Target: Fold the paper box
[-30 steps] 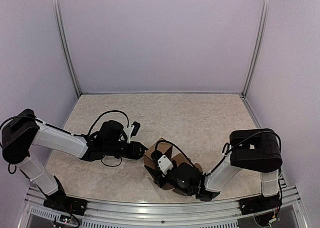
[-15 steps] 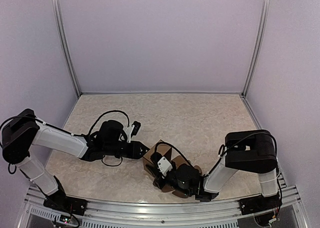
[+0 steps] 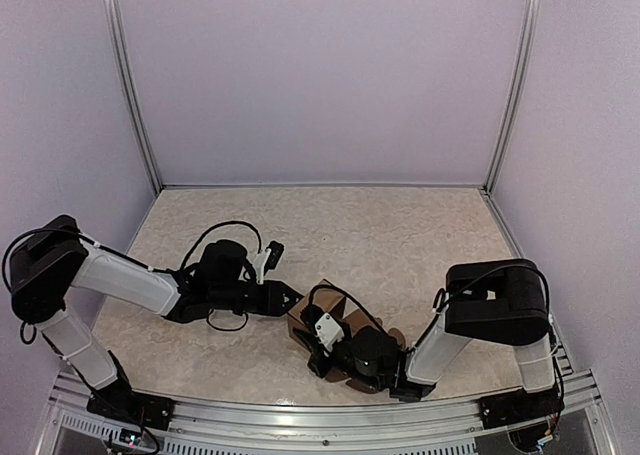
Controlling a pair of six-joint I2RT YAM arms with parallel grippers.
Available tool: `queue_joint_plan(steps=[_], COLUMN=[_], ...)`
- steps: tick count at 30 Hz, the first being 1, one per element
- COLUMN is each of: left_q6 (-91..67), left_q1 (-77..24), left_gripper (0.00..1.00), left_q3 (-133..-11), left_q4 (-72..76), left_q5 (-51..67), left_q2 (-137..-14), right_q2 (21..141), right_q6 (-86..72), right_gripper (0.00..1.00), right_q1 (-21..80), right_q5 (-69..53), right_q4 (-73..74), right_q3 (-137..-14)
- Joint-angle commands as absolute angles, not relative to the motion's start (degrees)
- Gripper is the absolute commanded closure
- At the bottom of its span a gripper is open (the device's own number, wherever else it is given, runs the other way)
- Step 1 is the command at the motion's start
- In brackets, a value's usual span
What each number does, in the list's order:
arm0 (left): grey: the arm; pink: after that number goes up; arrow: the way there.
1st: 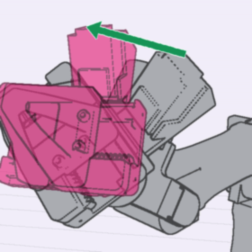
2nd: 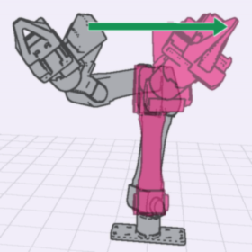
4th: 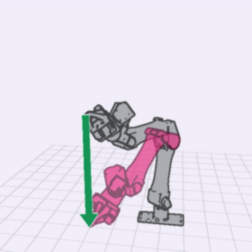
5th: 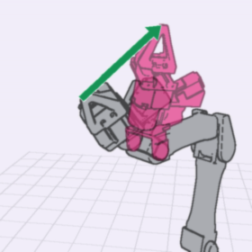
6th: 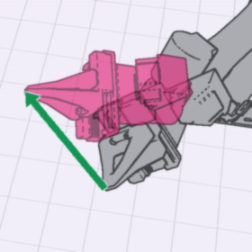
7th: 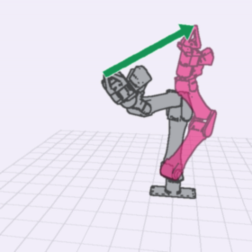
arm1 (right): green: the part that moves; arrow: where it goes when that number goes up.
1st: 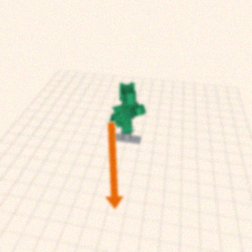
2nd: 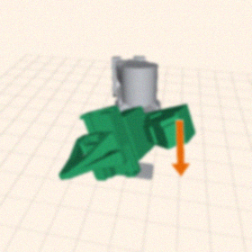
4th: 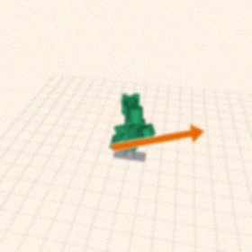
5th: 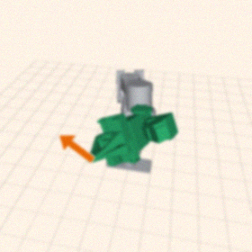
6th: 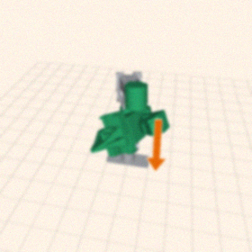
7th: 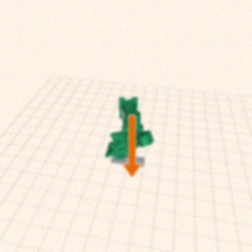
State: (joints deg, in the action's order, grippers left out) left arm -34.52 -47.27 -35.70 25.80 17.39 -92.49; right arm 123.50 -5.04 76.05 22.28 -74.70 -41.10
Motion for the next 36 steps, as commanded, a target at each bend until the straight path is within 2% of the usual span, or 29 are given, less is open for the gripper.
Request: queue_joint_plan(steps=[1, 12, 22, 31, 36], left_q6=[-35.2, -36.6, -36.2, -35.7, -34.3], left_q1=[-47.9, -48.1, -48.6, -48.5, -48.2], left_gripper=[0.68, 0.69, 0.69, 0.69, 0.68], left_q3=[-35.0, -34.9, -35.6, -35.0, -34.6], left_q4=[28.1, 31.9, 32.2, 30.1, 26.2], left_q5=[22.3, 25.5, 26.8, 24.3, 20.8], left_q2=[-94.7, -97.4, -98.3, -97.3, -95.2], right_q2=[125.3, 126.4, 126.2, 125.6, 124.9], right_q6=[-3.6, -2.3, -1.4, -2.6, -2.9], right_gripper=[1.0, 1.0, 1.0, 1.0, 1.0], right_q1=[75.3, 73.5, 72.1, 72.0, 72.0], right_q5=[18.5, 7.5, 4.1, 14.5, 16.5], right_q4=[-76.8, -79.9, -79.8, -74.6, -73.1], right_q3=[-41.3, -40.5, -39.9, -41.3, -41.5])
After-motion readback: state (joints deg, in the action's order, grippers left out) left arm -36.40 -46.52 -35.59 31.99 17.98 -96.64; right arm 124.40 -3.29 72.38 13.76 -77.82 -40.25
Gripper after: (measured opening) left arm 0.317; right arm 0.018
